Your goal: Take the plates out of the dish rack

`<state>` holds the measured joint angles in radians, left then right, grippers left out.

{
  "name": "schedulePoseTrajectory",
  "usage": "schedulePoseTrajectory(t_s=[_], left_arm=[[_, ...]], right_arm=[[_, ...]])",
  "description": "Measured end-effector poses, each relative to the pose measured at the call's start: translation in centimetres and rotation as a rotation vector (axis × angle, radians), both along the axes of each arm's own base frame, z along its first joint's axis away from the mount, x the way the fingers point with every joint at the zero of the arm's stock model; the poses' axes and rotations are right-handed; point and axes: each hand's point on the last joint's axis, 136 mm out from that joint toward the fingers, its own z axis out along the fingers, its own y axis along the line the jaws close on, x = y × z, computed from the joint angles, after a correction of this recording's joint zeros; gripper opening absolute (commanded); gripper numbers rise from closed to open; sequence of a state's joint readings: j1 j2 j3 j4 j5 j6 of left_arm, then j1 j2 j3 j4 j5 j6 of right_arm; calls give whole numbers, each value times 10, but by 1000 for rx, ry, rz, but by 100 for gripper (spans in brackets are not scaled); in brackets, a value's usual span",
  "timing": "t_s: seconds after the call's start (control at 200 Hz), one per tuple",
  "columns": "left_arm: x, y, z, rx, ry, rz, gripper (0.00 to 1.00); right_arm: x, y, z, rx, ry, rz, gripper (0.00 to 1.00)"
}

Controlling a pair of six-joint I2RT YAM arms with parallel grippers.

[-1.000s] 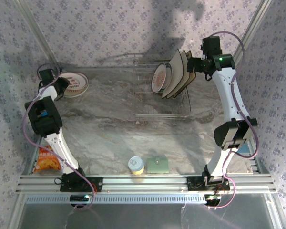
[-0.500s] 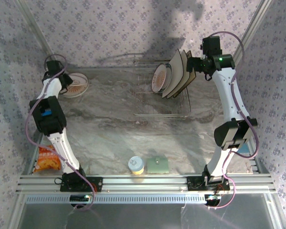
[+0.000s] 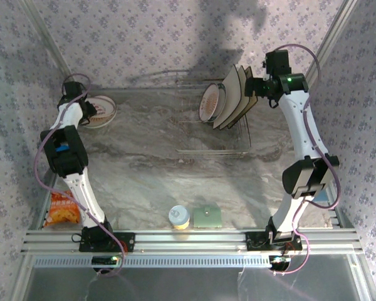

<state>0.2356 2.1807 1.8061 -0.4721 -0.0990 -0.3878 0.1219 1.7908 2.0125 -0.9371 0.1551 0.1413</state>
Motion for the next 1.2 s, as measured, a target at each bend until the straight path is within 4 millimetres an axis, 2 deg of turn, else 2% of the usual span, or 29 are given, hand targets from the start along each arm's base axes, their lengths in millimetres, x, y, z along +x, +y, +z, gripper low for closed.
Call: schedulePoseTrajectory(t_s=[0.315,0.775,1.199], left_arm=[[-4,-1,-3,0,24,-10,46],[-14,-4,-28,-13,111,-28,53],[-16,-4,-30,3,153,-62,61]], right_arm=[[0,2,5,12,-18,10,100],[1,4,-1,19,-11,17,100],[2,4,-5,25,-6,18,100]])
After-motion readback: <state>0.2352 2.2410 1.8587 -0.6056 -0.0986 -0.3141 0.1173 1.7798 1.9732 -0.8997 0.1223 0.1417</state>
